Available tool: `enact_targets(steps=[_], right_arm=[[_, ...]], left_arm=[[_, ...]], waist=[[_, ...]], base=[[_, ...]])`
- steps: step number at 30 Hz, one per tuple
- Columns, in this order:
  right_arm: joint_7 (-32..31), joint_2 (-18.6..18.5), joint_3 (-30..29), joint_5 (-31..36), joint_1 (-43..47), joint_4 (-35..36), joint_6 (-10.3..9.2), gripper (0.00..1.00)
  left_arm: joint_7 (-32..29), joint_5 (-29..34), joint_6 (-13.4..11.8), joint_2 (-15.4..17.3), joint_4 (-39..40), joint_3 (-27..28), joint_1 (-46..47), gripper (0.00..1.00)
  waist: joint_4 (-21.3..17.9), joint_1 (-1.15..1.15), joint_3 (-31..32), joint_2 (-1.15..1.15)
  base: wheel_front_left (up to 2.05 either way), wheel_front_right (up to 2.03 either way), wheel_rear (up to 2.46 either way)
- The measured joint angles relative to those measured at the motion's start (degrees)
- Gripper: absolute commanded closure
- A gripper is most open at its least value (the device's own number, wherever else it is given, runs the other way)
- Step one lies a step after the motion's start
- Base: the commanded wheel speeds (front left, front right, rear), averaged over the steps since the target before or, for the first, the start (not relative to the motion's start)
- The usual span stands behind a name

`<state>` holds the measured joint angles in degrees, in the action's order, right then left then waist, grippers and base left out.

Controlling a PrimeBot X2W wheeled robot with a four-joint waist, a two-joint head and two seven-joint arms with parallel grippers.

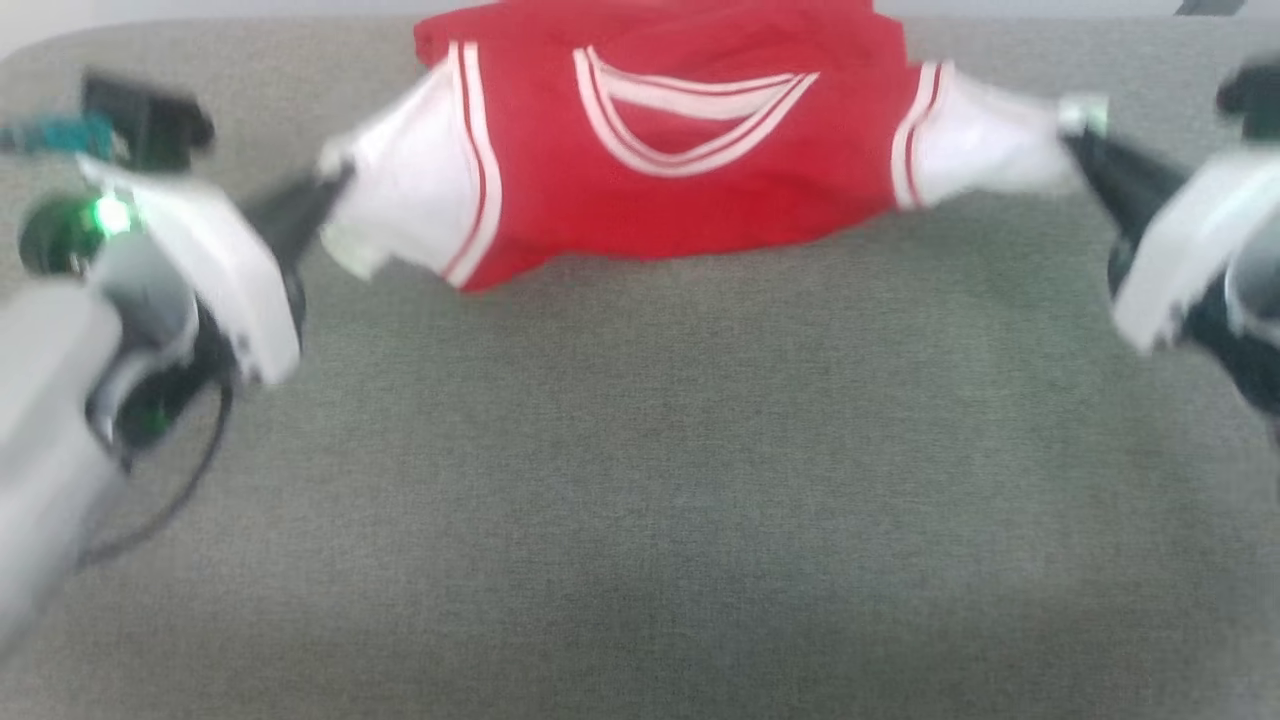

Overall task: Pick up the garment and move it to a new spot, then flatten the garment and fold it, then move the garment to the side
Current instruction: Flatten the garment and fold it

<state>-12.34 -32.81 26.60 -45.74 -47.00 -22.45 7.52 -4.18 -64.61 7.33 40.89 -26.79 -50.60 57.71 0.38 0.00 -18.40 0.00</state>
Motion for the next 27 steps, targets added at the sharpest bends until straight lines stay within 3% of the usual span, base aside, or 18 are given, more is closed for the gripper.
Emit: enact_targets(steps=[4, 8, 15, 18, 27], right_arm=[[-3.76, -2.78, -2.61, -1.13, 9.75, 6.61, 0.0, 1.0], [-6.98, -3.8, -6.1, -1.49, 19.15, 11.92, 0.01, 1.0], [-14.41, -4.09, -12.7, -0.18, 33.4, 19.59, -0.01, 1.0], [-17.41, -4.04, -14.39, -0.11, 37.58, 22.03, 0.0, 1.0], [-26.4, -5.12, -16.24, -2.08, 48.39, 27.2, 0.01, 1.0]], left_arm=[[-0.73, -2.41, -2.25, 4.92, 8.7, -0.76, -8.37, 1.0], [0.78, -3.94, -7.67, 9.59, 17.47, -1.11, -17.26, 1.0], [4.34, -5.9, -16.29, 15.61, 25.84, -1.97, -29.08, 1.0], [4.89, -6.43, -18.91, 16.27, 27.37, -2.53, -32.18, 1.0], [5.77, -11.0, -23.36, 16.6, 30.49, -3.2, -39.56, 1.0]], waist=[[-0.76, 0.0, 0.87, 0.0], [-1.34, 0.0, 1.37, 0.0], [-1.86, 0.0, 1.38, 0.0], [-1.86, 0.0, 1.49, 0.0], [-1.71, 0.0, 1.6, 0.0]], base=[[0.0, 0.0, 0.0], [0.0, 0.0, 0.0], [0.0, 0.0, 0.0], [0.0, 0.0, 0.0], [0.0, 0.0, 0.0]])
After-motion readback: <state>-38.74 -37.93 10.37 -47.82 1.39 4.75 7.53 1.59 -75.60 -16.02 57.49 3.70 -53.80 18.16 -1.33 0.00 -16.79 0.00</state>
